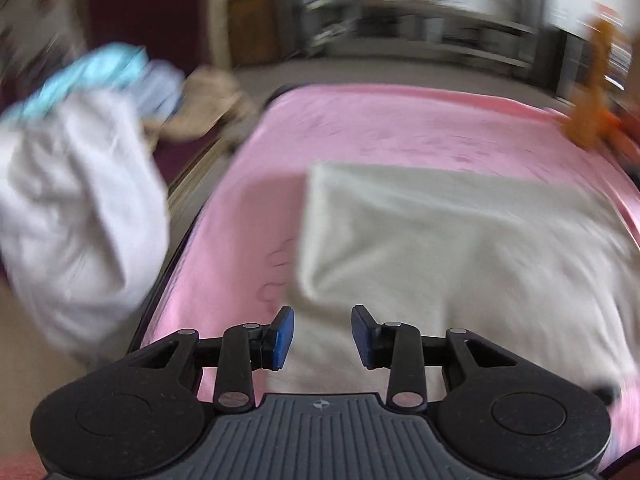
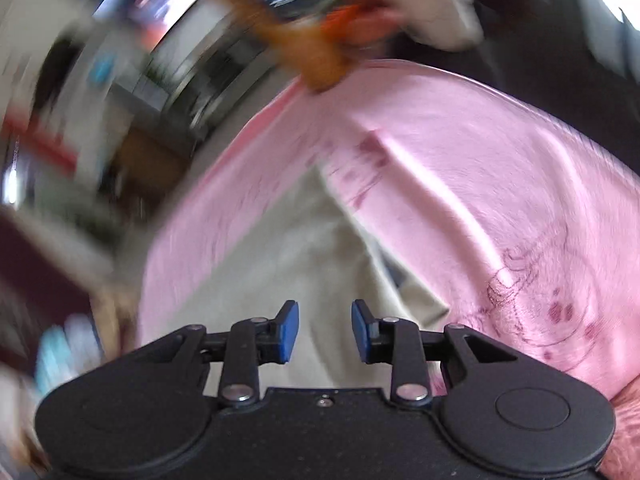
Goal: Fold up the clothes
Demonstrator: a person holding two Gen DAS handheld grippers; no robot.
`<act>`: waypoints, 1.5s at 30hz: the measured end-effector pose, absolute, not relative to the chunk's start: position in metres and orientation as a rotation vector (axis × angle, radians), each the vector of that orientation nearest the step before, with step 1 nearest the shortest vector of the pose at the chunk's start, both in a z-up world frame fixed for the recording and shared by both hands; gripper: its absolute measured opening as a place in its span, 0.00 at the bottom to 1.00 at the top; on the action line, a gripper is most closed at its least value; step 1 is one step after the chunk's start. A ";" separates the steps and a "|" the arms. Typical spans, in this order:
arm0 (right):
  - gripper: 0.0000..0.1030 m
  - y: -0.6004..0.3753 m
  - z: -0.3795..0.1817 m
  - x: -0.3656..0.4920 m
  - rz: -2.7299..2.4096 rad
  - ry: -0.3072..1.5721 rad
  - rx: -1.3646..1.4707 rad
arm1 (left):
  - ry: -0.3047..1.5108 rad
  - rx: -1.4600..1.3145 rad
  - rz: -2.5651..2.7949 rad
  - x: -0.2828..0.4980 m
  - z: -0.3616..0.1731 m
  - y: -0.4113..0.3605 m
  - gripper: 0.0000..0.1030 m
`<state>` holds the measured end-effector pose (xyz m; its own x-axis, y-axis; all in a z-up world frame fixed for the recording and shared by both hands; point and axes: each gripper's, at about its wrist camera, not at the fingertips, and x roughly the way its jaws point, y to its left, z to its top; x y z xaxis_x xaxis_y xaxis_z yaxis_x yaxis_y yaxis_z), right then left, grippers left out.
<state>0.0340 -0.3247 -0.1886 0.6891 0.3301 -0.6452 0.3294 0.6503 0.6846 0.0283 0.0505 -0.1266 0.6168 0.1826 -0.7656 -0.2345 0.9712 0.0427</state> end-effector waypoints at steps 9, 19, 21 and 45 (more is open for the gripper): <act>0.28 -0.307 -0.227 0.072 0.052 0.977 1.023 | 1.029 -0.154 0.405 0.052 -0.155 0.071 0.40; 0.27 -0.354 -0.208 0.025 -0.300 0.870 0.867 | 0.940 -0.049 0.449 0.017 -0.134 0.081 0.29; 0.27 -0.364 -0.206 0.015 -0.282 0.842 0.899 | 0.877 -0.004 0.424 0.011 -0.127 0.074 0.30; 0.27 -0.374 -0.244 0.041 0.021 0.979 1.098 | 0.829 0.163 0.074 0.012 -0.128 -0.011 0.35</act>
